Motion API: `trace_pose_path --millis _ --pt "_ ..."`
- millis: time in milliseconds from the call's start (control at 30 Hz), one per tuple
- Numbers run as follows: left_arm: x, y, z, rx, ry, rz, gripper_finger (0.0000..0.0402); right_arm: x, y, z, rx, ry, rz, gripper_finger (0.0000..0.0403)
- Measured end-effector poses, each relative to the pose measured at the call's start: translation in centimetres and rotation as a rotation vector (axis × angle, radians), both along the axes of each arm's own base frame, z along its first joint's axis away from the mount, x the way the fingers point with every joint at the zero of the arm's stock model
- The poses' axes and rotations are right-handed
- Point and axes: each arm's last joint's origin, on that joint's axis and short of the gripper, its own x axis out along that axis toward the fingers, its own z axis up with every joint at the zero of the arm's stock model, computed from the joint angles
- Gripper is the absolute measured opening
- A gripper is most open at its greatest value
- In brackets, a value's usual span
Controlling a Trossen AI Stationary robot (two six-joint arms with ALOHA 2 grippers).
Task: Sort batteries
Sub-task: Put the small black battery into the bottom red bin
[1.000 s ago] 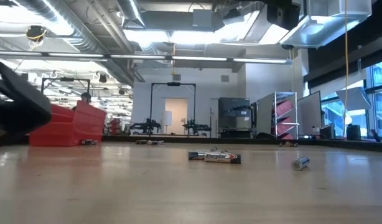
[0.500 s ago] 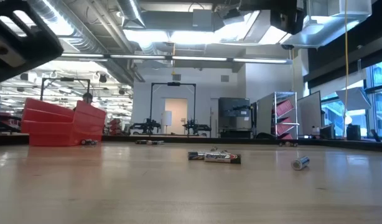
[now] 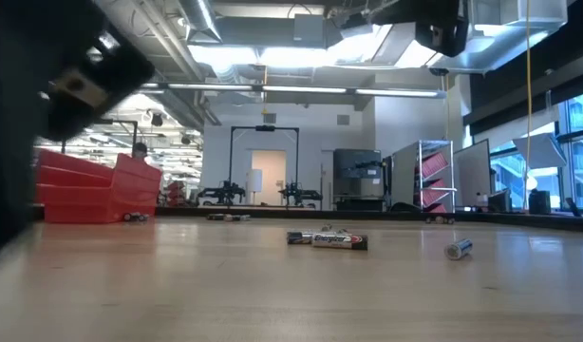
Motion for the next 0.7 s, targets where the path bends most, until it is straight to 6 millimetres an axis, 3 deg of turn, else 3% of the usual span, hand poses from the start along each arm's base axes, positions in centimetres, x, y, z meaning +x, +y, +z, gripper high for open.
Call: trace_pose_path --millis 167,333,467,700 --pt "-0.1 -0.4 -1.9 0.069 0.010 -0.030 0.0189 0.0 0.0 0.0 0.000 0.005 0.005 0.0191" --pt "-0.1 -0.3 -2.5 0.102 0.014 -0.003 0.0175 0.0 0.1 0.0 0.014 0.011 0.027 0.0191" --pt "-0.1 0.0 -2.6 0.098 0.035 0.039 0.0132 0.0 0.1 0.0 0.014 0.010 0.027 0.0191" --pt "0.1 0.4 -2.7 0.048 0.055 0.130 0.0020 -0.1 0.1 0.0 0.014 0.010 0.027 0.0191"
